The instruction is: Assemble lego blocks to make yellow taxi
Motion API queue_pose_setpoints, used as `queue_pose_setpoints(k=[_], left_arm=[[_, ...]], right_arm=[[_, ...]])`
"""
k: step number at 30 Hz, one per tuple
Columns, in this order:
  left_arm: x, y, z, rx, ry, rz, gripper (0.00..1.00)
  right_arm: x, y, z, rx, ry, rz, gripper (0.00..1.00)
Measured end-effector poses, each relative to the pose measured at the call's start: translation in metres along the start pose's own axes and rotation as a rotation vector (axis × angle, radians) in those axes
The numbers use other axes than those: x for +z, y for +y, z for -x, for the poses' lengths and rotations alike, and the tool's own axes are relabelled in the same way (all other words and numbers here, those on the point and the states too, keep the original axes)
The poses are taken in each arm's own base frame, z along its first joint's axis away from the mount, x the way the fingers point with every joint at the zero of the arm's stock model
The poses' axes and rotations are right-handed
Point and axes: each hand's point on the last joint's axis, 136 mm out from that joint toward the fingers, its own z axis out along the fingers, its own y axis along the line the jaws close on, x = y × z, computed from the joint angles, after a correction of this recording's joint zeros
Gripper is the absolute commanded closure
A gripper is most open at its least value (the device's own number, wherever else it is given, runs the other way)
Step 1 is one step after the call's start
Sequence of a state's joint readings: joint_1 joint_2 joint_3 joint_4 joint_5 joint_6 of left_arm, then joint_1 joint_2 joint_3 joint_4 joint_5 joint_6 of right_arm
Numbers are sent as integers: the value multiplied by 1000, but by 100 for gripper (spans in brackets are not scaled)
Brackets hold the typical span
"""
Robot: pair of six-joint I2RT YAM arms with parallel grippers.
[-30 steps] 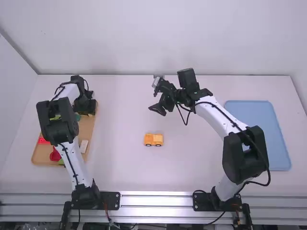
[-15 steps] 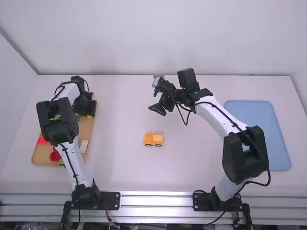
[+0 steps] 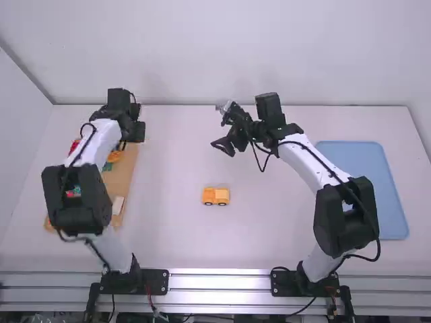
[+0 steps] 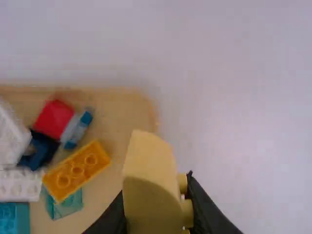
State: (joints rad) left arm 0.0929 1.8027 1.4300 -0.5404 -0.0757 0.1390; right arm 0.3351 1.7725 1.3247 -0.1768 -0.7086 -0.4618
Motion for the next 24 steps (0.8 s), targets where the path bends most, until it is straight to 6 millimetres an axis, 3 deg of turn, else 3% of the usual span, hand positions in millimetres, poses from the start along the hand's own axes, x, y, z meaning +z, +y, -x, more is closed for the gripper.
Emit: queue_pose_setpoints(k=[1, 3, 5, 8, 11, 13, 16, 24], left_arm=[[-21, -22, 10, 58, -87, -18, 96], [-45, -50, 17, 130, -183, -44, 95], [-70, -100, 15, 258, -308, -106, 95], [-75, -145, -4, 363, -402, -170, 90], [-70, -173, -23, 424, -457, -228, 88], [-66, -191, -37, 460, -504, -282, 98], [-67, -209, -46, 471, -561, -342, 98], [-81, -239, -50, 447, -643, -435, 98]], right_arm=[[-2, -2, 2, 19, -13, 2, 1], [-3, -2, 5, 45, -30, 13, 1], [-2, -2, 4, 86, -52, 52, 1], [5, 1, -5, 132, -70, 127, 7], [8, 5, -14, 176, -91, 220, 13], [3, 8, -16, 205, -122, 285, 18], [-4, 10, -12, 188, -171, 325, 28], [11, 32, -21, 96, -292, 355, 23]])
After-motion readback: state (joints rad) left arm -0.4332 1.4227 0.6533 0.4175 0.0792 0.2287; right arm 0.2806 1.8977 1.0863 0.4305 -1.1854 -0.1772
